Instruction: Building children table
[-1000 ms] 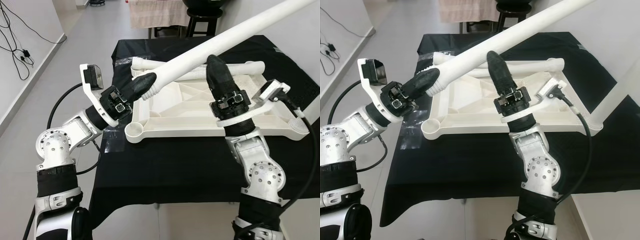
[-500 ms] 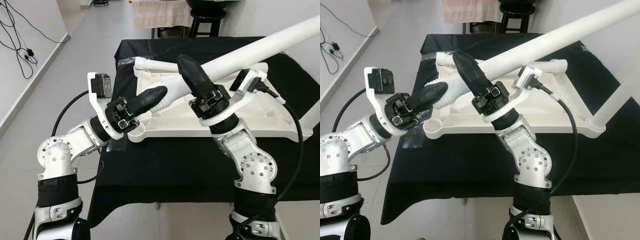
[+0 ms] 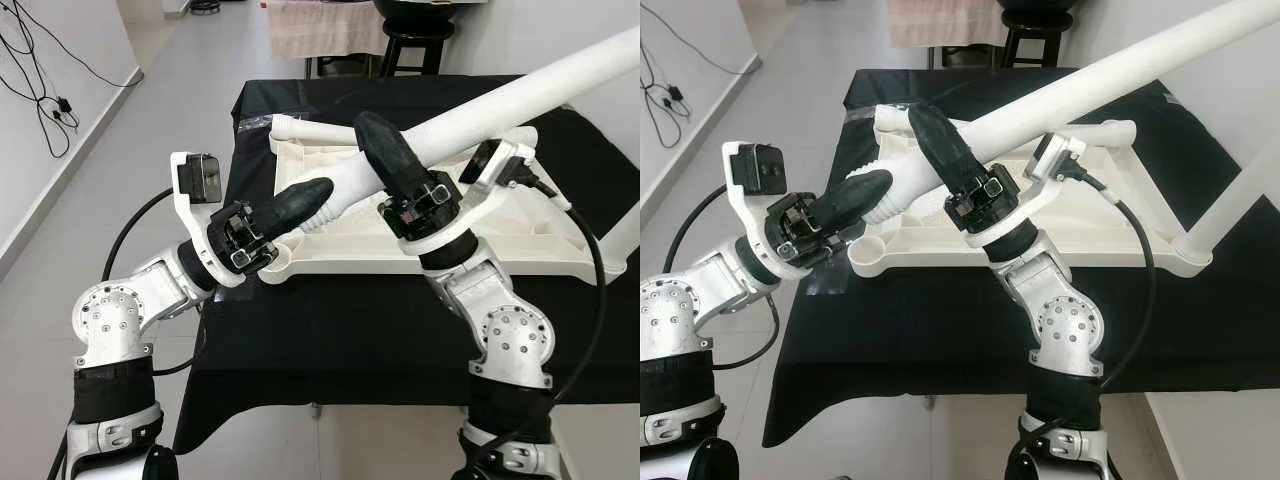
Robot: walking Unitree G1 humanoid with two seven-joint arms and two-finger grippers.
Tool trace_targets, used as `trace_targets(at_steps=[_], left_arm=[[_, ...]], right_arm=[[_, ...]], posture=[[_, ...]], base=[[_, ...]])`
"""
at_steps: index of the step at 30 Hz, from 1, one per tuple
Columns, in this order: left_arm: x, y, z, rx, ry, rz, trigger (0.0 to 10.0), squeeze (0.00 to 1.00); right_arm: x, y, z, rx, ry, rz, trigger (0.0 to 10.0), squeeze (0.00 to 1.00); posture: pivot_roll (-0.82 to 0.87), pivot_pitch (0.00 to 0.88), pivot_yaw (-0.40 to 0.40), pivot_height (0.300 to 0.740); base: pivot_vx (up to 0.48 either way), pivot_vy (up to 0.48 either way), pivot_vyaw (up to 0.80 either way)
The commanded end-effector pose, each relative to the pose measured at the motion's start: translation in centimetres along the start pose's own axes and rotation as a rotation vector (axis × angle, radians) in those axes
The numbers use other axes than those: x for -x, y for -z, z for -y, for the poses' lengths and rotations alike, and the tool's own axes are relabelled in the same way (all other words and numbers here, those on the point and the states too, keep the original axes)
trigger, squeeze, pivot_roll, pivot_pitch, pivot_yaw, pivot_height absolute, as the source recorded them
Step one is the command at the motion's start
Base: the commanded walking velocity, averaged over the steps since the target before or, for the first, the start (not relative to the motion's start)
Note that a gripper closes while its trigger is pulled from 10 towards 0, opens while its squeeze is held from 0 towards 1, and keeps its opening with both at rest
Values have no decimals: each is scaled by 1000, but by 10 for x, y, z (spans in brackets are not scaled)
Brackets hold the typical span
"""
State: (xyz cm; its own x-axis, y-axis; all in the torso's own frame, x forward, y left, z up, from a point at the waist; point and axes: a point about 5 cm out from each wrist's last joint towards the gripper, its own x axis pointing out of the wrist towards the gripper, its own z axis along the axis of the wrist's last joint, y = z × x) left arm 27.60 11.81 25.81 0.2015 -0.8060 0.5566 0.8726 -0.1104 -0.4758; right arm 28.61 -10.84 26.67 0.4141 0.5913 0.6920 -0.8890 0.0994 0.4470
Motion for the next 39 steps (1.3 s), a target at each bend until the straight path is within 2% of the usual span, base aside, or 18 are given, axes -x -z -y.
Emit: trace_targets(at_steps=[1, 10, 11, 13, 14, 15, 16, 20, 26, 39], left_arm=[[0, 7, 1, 24, 6, -35, 0, 0], [1, 7, 1, 21, 4, -39, 0, 0], [1, 7, 0, -1, -12, -41, 7176, 0], [1, 8, -1, -15, -20, -43, 7176, 0], [2, 7, -1, -16, -24, -31, 10000, 890], [2, 7, -1, -16, -24, -31, 10000, 890], [2, 6, -2, -12, -24, -15, 10000, 1000], [7, 4, 1, 9, 2, 3, 10000, 1000], [18, 9, 6, 29, 36, -31, 10000, 1000], [58, 17, -4, 66, -113, -23, 10000, 1000]], right_arm=[[-5, 8, -8, -29, -64, -36, 0, 0], [-5, 7, -8, -27, -68, -39, 0, 0], [-4, 7, -8, -25, -65, -38, 0, 0], [-4, 6, -7, -23, -62, -37, 0, 0], [-4, 6, -7, -20, -56, -34, 0, 0], [-4, 6, -7, -20, -56, -34, 0, 0], [-4, 5, -6, -17, -50, -30, 0, 0], [-4, 1, -2, -6, -31, -11, 0, 0], [-4, -7, 1, 5, -15, 27, 0, 0], [-2, -40, 16, 97, 105, 155, 0, 0]], posture=[[-20, 68, -14, 740], [-21, 74, -12, 740], [-20, 76, -13, 740], [-20, 76, -13, 740], [-22, 77, -12, 740], [-22, 77, -12, 740], [-22, 77, -12, 740], [-23, 79, -11, 740], [-22, 81, -9, 740], [-23, 83, -11, 740]], base=[[0, 0, 0], [0, 0, 0], [0, 0, 0], [0, 0, 0], [0, 0, 0], [0, 0, 0], [0, 0, 0], [0, 0, 0], [0, 0, 0], [0, 0, 0]])
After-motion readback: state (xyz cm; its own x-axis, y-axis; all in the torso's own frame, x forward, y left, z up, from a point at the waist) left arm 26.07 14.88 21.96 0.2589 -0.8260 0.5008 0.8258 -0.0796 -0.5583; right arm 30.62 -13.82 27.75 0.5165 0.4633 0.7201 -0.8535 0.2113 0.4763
